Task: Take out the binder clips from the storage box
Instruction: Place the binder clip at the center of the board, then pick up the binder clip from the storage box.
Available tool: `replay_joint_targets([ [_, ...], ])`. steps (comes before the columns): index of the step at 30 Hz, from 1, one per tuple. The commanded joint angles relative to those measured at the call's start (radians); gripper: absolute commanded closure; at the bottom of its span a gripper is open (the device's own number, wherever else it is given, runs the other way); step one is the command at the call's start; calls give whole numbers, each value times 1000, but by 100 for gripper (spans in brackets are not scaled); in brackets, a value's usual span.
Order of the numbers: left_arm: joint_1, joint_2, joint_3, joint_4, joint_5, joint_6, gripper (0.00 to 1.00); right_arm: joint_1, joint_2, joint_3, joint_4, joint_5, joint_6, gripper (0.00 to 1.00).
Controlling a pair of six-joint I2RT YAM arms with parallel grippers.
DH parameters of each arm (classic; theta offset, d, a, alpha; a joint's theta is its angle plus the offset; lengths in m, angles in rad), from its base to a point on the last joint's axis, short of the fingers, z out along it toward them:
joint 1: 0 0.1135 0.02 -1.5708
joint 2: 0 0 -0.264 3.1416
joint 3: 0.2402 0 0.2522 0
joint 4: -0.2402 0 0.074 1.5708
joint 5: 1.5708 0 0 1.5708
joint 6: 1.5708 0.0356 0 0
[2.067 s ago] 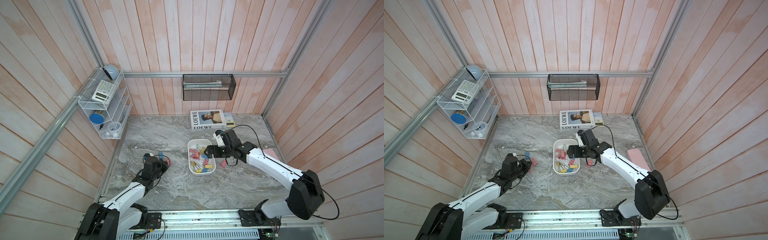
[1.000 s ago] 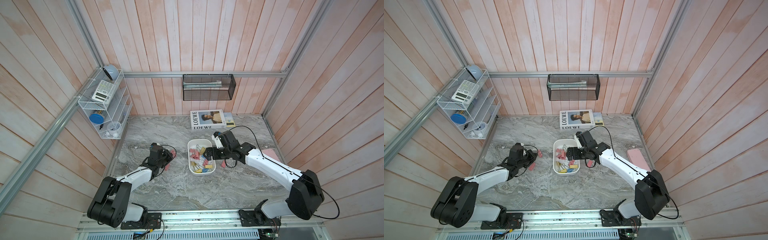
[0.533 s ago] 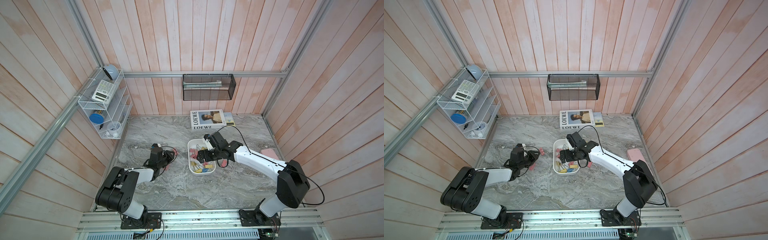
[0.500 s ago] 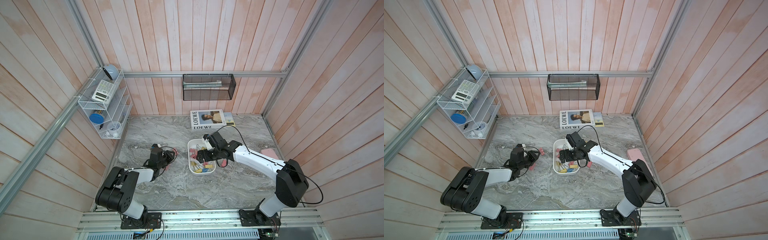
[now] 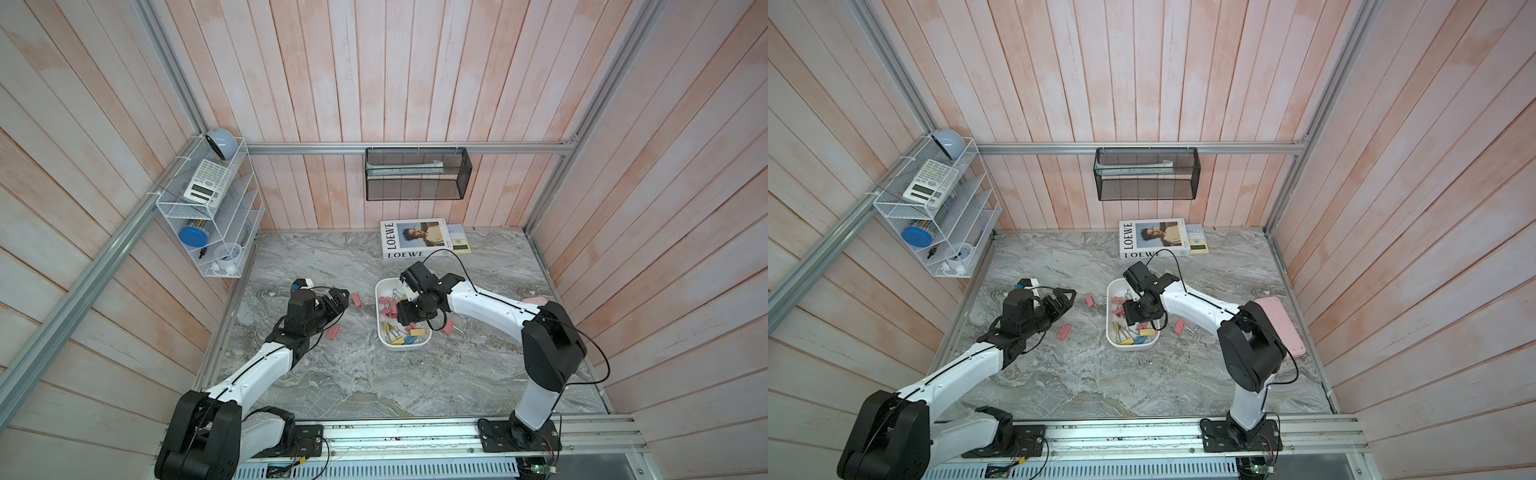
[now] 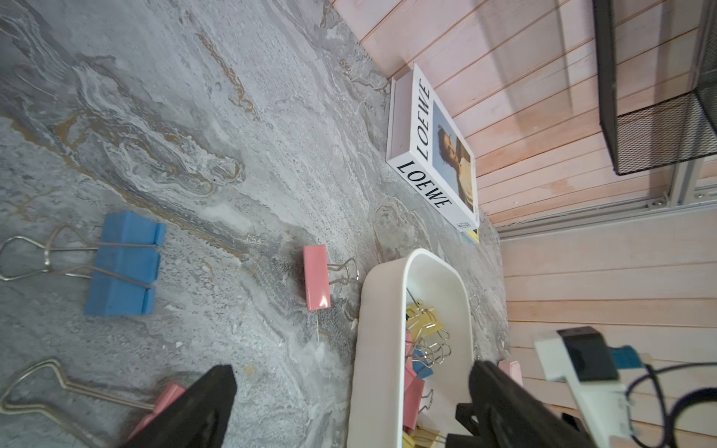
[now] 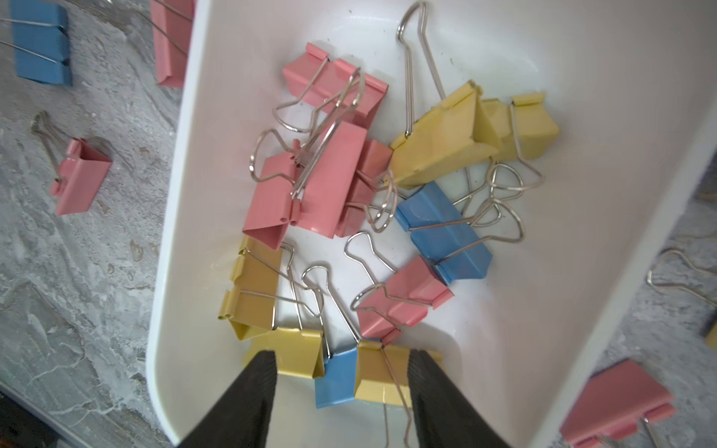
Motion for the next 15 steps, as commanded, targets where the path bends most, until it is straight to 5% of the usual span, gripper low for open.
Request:
replay_joint_targets([
  [1,5,-35,34,-105,-34,31,0,6,56,66,-115,33,-46,51],
  [15,5,-63,48,-99,-15,22,0,85,196,211,-274,296,-49,53],
])
